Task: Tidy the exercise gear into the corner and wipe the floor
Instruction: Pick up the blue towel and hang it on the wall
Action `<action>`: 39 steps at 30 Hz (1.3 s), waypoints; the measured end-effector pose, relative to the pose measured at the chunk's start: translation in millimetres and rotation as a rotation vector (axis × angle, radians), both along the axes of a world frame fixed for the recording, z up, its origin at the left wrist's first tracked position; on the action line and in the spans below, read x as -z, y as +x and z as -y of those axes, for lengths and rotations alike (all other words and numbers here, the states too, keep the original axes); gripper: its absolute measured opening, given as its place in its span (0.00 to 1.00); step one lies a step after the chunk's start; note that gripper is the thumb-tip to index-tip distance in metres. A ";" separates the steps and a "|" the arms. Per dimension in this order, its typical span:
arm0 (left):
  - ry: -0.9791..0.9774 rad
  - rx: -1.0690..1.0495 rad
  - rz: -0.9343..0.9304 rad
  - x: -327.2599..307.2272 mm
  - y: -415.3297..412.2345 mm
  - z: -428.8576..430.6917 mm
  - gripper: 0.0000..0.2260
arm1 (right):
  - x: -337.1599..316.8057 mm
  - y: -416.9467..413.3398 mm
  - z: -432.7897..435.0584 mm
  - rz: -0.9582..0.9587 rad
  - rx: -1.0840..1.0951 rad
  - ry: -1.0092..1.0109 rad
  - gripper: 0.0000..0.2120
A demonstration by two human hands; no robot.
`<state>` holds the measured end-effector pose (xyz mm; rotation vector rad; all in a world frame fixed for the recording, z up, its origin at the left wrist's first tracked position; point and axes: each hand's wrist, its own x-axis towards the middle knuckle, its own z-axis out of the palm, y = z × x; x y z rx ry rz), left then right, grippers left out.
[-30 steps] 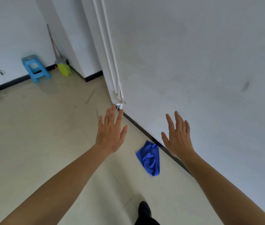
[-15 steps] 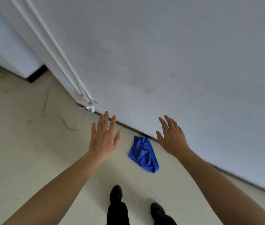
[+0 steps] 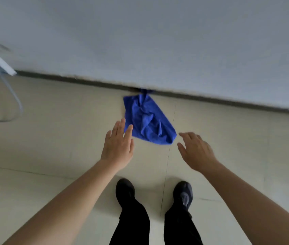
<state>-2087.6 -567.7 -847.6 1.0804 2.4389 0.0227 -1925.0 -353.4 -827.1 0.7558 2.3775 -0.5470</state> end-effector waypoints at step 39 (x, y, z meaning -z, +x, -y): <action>0.526 0.167 -0.268 -283.3 -13.9 -115.0 0.07 | -265.0 0.1 -96.3 -0.536 0.135 -0.065 0.08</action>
